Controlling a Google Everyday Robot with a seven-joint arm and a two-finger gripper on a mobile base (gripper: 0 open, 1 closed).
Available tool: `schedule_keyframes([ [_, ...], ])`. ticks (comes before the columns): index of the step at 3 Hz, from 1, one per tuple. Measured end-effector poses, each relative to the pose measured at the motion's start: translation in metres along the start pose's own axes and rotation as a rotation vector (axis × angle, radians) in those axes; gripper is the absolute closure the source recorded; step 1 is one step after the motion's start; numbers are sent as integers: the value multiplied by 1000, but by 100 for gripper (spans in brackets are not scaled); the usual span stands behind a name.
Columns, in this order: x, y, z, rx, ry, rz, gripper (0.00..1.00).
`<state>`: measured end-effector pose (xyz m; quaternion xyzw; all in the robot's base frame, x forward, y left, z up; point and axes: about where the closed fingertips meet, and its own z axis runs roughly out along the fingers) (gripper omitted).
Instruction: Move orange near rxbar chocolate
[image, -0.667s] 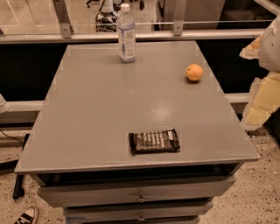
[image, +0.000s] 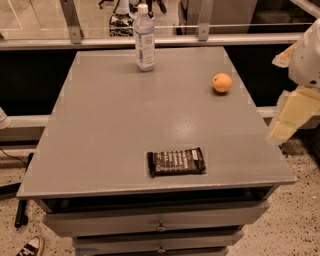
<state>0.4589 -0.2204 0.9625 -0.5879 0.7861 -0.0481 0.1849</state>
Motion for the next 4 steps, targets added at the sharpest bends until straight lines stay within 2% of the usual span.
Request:
schedule_keyframes([
  [1, 8, -39, 39, 91, -34, 41, 0],
  [2, 18, -81, 71, 169, -101, 122, 0],
  [3, 27, -123, 97, 225, -208, 246, 0],
  [4, 28, -152, 118, 245, -335, 362, 0],
])
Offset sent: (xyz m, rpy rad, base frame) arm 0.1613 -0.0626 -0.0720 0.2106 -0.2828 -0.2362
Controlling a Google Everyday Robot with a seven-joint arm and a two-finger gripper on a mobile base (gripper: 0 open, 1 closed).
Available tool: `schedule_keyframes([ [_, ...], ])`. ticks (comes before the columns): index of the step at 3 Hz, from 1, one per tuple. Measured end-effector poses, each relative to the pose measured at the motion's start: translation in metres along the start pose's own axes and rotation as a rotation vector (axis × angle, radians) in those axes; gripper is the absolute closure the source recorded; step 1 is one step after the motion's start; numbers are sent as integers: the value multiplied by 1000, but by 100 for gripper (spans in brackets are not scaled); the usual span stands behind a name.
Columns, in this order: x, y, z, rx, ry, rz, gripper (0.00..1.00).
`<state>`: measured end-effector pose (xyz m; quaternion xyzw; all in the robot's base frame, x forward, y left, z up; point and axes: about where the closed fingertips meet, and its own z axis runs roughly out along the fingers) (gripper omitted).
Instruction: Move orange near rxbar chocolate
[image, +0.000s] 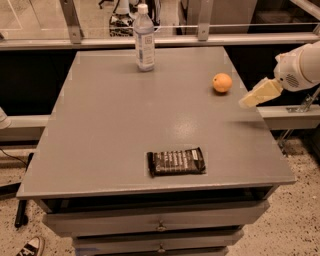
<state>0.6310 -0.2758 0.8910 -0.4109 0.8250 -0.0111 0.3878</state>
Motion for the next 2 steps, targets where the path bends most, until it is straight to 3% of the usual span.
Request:
schedule_keyframes([
  [1, -8, -13, 29, -25, -137, 114, 0],
  [2, -23, -14, 61, -83, -259, 189, 0],
])
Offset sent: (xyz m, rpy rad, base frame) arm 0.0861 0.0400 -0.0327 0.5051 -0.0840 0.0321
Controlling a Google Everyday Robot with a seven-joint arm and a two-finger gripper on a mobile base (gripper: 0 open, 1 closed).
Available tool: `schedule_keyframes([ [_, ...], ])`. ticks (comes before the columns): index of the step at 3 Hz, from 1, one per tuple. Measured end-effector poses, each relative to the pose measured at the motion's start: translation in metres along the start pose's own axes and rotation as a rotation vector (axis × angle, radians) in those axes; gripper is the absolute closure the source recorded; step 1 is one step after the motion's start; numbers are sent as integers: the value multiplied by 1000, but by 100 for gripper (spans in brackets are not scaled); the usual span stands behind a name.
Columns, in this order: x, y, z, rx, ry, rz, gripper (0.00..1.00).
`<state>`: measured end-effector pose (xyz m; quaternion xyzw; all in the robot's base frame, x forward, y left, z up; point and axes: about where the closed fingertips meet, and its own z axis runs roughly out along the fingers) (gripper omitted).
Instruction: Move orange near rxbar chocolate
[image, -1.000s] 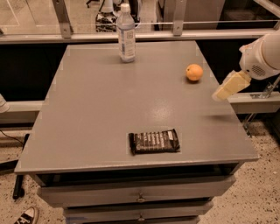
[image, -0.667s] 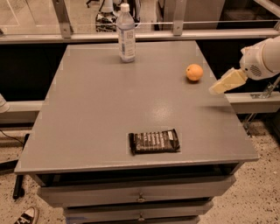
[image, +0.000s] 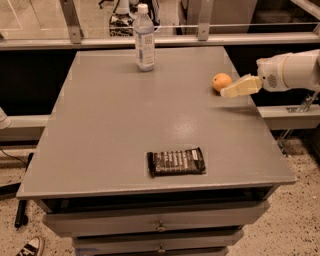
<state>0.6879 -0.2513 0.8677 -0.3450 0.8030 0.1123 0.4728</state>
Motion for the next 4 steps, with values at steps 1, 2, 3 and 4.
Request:
schedule_keyframes([
  [1, -5, 7, 30, -60, -82, 51, 0],
  [2, -4, 15, 49, -103, -125, 87, 20],
  [3, -7, 23, 57, -139, -160, 93, 43],
  [4, -18, 29, 50, -166, -192, 77, 64],
])
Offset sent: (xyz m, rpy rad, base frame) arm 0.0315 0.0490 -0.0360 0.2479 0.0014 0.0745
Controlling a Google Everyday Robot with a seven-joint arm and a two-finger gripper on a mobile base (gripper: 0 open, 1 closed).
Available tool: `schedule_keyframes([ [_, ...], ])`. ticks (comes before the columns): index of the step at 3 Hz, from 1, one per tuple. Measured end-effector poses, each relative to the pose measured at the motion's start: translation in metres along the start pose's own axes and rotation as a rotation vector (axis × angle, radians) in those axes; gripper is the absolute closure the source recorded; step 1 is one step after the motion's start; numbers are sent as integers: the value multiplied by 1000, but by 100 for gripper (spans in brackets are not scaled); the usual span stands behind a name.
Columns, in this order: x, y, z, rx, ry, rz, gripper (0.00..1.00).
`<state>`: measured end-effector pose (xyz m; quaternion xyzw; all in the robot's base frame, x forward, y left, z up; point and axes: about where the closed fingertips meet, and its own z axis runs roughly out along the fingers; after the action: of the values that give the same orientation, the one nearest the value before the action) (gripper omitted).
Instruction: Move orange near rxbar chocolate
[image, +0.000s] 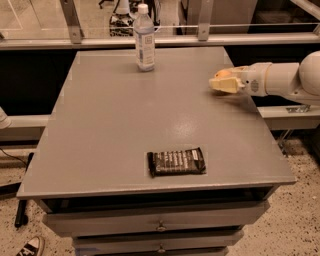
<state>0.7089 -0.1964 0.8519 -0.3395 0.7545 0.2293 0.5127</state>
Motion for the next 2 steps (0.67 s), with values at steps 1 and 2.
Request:
schedule_keyframes([
  [1, -18, 25, -13, -63, -33, -23, 88],
  [2, -21, 70, -30, -189, -76, -6, 100],
])
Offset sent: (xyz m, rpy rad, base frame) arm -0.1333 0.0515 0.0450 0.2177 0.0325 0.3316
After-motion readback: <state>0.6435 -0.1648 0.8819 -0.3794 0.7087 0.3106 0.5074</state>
